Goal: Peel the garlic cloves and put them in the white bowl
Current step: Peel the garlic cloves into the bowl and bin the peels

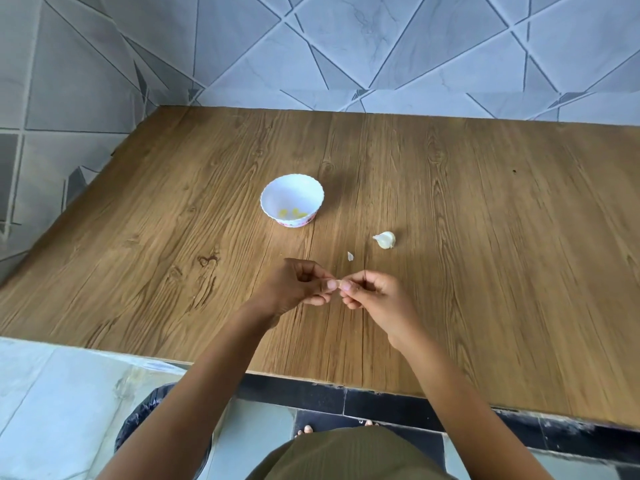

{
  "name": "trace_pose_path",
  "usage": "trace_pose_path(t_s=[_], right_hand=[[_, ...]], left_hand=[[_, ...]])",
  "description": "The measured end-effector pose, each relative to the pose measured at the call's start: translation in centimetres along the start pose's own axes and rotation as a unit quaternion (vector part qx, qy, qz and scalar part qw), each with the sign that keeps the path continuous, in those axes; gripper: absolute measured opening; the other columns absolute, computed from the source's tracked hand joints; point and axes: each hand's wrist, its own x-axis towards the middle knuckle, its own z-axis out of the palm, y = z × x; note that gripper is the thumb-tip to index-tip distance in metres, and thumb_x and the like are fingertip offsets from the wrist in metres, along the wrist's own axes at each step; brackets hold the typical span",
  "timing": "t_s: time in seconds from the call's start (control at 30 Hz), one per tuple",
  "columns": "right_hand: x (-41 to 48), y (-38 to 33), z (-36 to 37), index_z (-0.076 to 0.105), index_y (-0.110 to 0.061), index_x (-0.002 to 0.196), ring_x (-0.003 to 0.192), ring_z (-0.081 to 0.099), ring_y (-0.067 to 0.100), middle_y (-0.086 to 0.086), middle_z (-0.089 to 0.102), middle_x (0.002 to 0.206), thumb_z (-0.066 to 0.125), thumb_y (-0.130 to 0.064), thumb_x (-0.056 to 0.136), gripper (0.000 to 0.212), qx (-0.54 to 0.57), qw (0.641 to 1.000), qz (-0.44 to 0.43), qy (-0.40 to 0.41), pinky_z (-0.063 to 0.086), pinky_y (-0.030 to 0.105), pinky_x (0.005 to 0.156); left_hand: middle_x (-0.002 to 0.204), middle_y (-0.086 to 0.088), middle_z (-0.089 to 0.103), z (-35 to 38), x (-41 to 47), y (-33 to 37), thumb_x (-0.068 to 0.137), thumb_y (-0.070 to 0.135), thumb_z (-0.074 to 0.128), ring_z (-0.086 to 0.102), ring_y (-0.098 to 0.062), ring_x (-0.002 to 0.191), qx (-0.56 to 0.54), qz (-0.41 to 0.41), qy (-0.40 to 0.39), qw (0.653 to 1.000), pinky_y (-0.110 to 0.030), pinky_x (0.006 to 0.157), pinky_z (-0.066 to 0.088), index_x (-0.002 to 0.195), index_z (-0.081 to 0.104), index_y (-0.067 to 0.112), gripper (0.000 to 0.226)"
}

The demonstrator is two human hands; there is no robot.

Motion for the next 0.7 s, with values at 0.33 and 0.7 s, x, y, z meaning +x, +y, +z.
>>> trace_pose_path(t_s=[0.33,0.7], right_hand=[[0.4,0.7,0.7,0.065,-0.005,0.085,0.064,0.059,0.005,-0.005,0.064,0.07,0.061,-0.01,0.089,0.007,-0.067,0.998,0.004,0.003,0.049,0.017,0.06],[1.4,-2.0,-0.2,0.062,-0.001,0.08,0.048,0.058,0.005,0.004,0.06,0.062,0.065,-0.014,0.073,0.015,0.324,0.895,0.299,-0.074,0.049,0.012,0.045]], left_hand=[[0.071,0.0,0.068,-0.1,0.1,-0.7,0.084,0.015,0.067,0.066,-0.009,0.07,-0.025,-0.018,-0.014,0.999,-0.017,0.062,0.052,0.083,0.067,0.008,0.007],[0.072,0.002,0.069,-0.1,0.0,-0.4,0.08,0.013,0.064,0.064,-0.009,0.07,-0.042,0.146,-0.052,0.987,-0.02,0.067,0.052,0.083,0.066,0.006,0.008]])
